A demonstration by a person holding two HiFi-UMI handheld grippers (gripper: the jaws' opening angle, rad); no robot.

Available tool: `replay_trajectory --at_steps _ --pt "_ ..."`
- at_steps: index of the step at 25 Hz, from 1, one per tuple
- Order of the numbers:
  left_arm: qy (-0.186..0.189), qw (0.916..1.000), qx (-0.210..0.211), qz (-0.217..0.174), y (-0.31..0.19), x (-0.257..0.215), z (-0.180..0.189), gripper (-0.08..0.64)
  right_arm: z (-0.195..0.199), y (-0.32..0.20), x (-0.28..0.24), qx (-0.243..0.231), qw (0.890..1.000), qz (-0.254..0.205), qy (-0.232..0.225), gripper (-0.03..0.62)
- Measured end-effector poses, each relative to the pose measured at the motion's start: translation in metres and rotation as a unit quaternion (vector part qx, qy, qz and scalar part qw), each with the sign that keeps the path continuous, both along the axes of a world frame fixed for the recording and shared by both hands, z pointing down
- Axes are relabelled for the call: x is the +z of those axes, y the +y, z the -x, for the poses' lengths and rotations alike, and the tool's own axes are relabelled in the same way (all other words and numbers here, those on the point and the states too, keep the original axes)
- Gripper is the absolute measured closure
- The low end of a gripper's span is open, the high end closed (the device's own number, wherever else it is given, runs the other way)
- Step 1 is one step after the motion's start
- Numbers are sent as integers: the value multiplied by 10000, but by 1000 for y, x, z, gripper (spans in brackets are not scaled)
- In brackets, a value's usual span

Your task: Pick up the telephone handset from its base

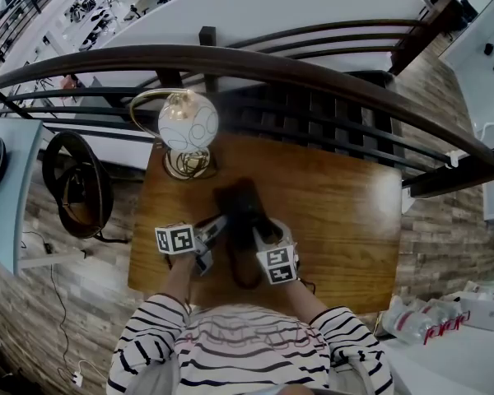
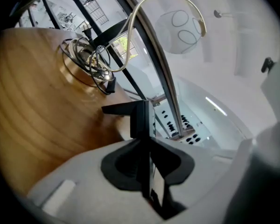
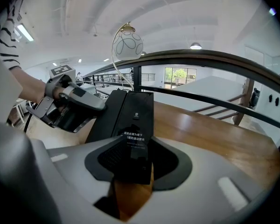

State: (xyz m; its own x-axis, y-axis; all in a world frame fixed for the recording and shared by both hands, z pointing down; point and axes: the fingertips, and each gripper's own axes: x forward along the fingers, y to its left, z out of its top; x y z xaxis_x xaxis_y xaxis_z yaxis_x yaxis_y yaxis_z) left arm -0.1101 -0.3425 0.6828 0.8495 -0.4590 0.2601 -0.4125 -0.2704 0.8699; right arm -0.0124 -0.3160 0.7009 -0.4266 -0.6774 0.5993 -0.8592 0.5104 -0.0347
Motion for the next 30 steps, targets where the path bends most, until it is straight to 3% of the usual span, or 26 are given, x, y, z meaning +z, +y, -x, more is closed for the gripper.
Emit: replay_trajectory --at_steps 6,12,30 --pt "-438 9980 98 -434 1 -5 -2 500 0 -1 -1 16 10000 63 -39 442" --pt "-110 9934 604 -970 3 -35 -17 506 2 -2 1 -12 9999 -106 115 440" --pt "-99 9894 230 -1433 15 -90 -3 503 1 5 1 -58 9999 89 -10 442"
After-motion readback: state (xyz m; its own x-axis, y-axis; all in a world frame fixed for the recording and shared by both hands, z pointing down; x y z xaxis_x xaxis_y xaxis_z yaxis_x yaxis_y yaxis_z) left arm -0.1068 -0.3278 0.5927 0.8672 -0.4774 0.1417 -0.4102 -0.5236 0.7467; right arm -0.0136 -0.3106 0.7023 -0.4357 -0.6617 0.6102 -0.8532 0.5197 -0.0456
